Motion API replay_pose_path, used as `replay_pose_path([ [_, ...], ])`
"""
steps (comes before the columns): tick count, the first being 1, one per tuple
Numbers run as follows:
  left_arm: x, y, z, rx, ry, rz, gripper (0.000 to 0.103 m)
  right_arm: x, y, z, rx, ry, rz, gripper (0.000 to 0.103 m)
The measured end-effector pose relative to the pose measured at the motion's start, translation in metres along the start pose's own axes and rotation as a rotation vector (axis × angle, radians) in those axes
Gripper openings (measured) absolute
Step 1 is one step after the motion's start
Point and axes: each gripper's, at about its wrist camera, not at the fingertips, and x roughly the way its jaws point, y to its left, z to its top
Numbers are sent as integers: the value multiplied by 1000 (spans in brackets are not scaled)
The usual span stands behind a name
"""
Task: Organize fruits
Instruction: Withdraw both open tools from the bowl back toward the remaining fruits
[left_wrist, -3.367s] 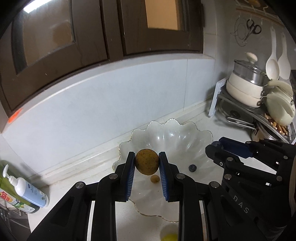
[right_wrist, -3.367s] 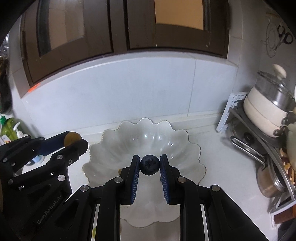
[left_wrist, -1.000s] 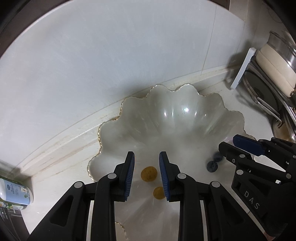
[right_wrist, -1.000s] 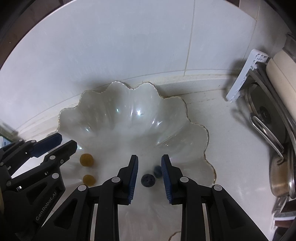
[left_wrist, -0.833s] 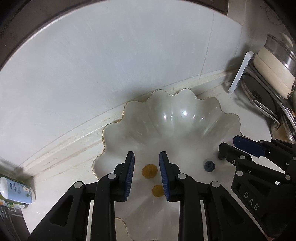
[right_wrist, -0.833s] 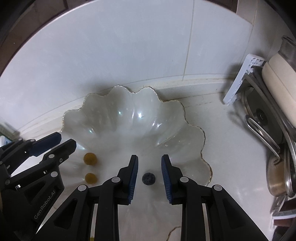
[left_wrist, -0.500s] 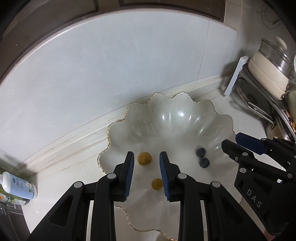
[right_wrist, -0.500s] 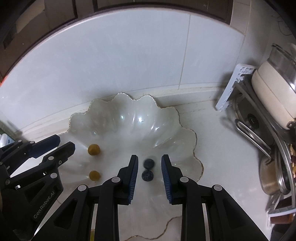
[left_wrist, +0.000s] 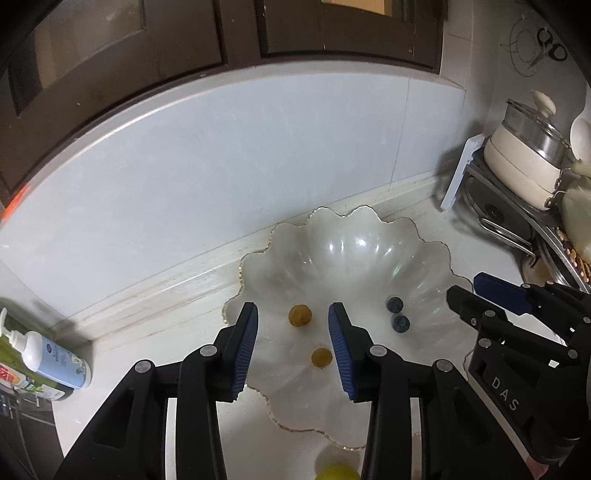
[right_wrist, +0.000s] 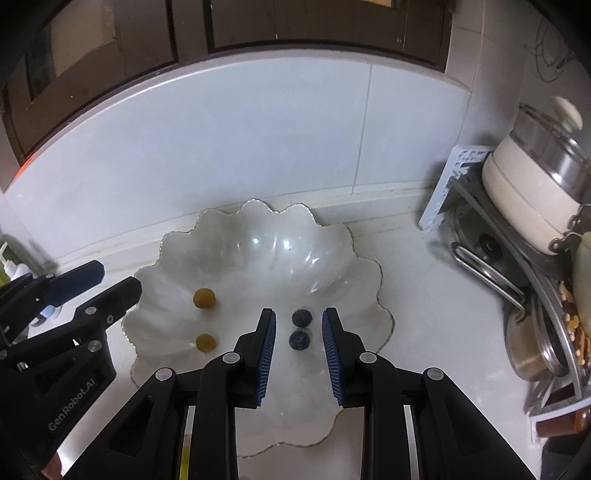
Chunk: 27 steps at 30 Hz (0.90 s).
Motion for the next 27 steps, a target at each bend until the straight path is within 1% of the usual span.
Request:
replay_pose_path([
  [3,-10,1,-4,5,-22,9,39,-10,2,-3,-3,-27,-11,28],
  [10,-39,0,-11,10,-77,-5,39,-38,5,-11,-2,-80,-4,28],
  [16,-62,0,-20,10,-114,-24,39,-59,8,-23,-18,-101,3,28],
  [20,-78,-2,-26,21,-141,-17,39,-72,8,-31,-14,-117,7,28],
  [27,-100,-8,-40,35,-175,-35,40,-92,6,-45,0,-141,36,28],
])
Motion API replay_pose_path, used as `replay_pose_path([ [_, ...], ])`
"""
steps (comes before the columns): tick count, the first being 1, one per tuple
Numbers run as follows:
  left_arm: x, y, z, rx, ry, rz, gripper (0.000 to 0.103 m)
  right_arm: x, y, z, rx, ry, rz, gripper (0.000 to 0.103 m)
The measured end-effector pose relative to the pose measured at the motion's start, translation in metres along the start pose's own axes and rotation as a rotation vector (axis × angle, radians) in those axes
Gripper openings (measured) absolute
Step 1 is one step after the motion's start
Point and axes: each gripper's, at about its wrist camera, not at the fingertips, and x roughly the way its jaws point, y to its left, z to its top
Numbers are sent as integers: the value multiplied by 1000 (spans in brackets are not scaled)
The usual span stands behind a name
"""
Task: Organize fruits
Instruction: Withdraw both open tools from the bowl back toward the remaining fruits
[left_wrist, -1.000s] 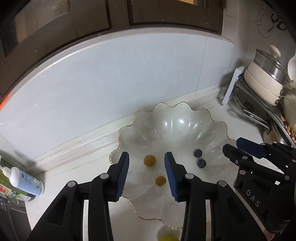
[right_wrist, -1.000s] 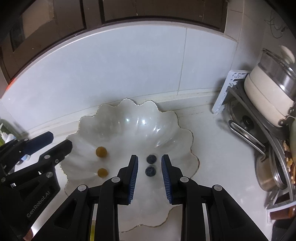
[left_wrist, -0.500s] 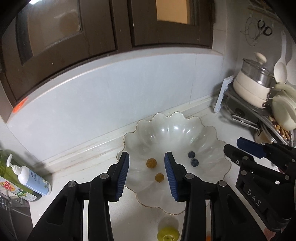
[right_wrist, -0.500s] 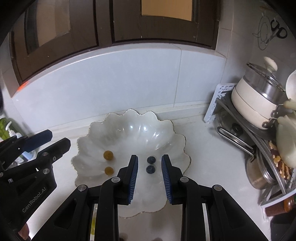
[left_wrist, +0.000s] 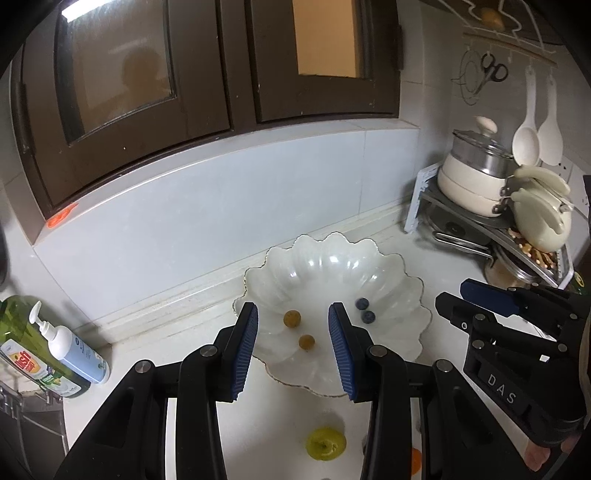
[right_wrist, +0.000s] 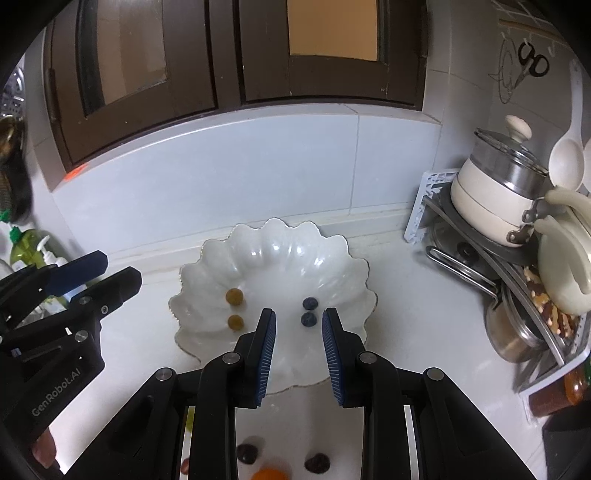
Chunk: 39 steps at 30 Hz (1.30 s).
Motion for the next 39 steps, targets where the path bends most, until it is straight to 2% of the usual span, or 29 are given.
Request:
replay_pose_path([
  [37,-96,-9,-48,19,-146,-52,41,-98,12,-59,-27,-161,19,28],
  [38,-98,-9,-50,15,-148,-56,41,-100,13,-61,-29,-166,23,28],
  [39,-100,-8,-52,13,-149,-57,41,-102,14,-62,-28,-169,27,33],
])
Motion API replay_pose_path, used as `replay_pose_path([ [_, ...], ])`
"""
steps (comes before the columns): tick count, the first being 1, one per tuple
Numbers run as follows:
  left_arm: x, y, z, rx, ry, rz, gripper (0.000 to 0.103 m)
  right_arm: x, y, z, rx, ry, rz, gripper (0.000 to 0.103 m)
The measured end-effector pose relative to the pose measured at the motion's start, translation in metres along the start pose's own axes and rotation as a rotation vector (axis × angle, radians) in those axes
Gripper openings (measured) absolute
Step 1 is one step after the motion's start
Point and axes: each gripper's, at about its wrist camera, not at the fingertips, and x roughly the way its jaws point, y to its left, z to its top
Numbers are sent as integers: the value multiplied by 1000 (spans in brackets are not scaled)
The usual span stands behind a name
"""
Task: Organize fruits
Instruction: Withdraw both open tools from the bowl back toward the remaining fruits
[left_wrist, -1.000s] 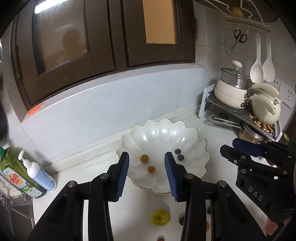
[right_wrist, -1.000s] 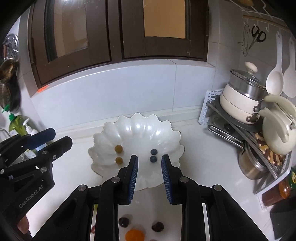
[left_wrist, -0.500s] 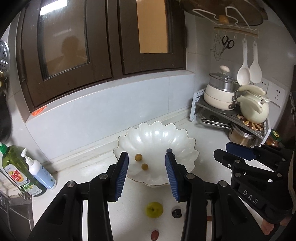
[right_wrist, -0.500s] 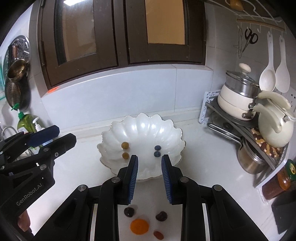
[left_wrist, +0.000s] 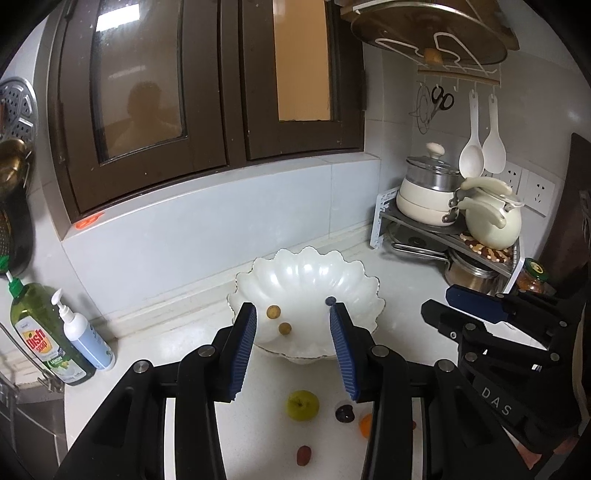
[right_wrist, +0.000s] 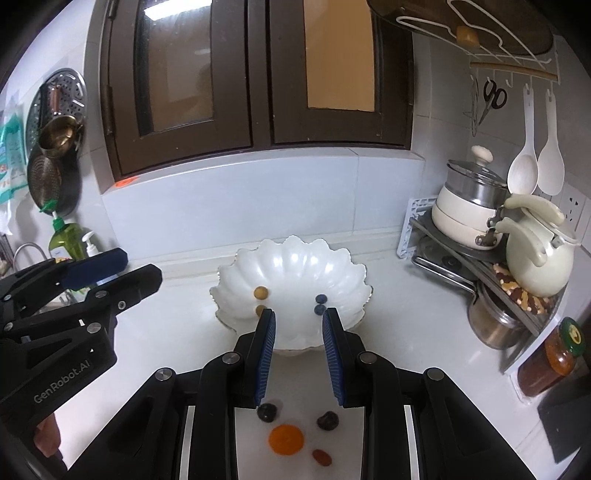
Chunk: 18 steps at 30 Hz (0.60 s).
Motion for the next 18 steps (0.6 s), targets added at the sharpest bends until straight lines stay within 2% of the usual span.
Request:
replay_pose_path([
  [2,-2,1,-3,-4,2,-6,41,-4,2,-2,1,-12,2,44],
  [3,-3,1,-4,-3,4,-10,41,-6,3,-4,0,-22,-1,45],
  [18,-21,8,-29,-13,5,25,44,-22,16,-23,-13,-40,-23,45],
])
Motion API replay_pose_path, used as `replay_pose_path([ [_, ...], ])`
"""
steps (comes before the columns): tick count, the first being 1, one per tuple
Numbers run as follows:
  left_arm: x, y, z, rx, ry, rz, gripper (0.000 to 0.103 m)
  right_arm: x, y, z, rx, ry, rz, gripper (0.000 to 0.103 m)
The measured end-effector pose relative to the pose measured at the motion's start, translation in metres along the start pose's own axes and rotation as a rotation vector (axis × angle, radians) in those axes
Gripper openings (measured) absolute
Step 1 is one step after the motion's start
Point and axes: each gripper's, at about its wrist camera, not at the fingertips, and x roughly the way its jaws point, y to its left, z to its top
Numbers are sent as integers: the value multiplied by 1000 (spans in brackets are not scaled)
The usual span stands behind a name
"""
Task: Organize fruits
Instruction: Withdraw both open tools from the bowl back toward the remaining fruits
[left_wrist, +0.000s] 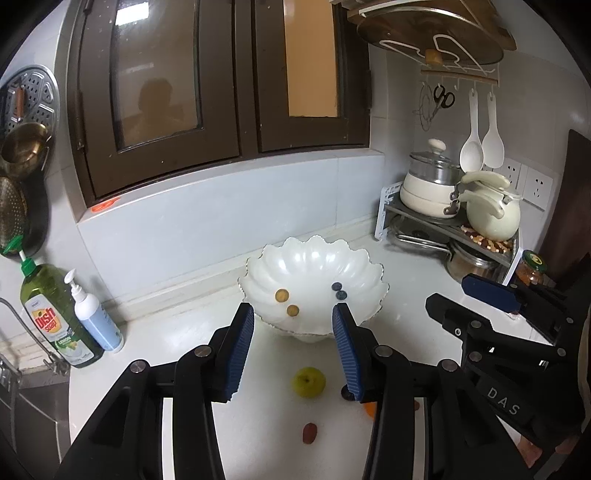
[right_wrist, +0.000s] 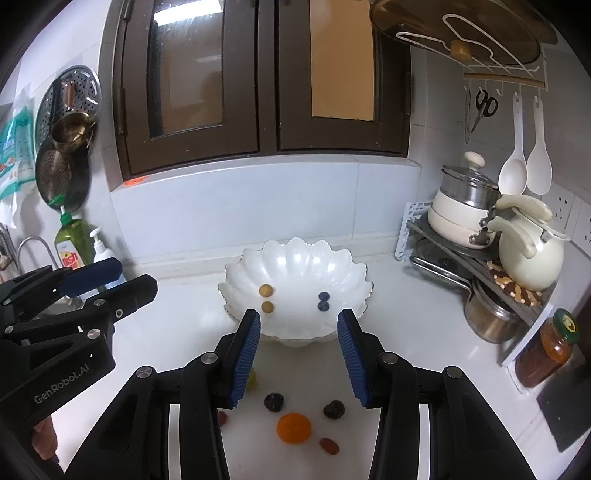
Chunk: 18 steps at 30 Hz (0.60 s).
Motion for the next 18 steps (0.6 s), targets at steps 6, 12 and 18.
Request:
replay_pose_path([
  [6,1,2,-16,-5,38,-3,44,0,2,-12,1,22,9,45],
  [12,2,2,-27,-16,59,14,46,3,2,-23,16,57,15,45],
  [18,2,2,-35,-19,70,24,49,5,2,-32,17,80,8,45],
])
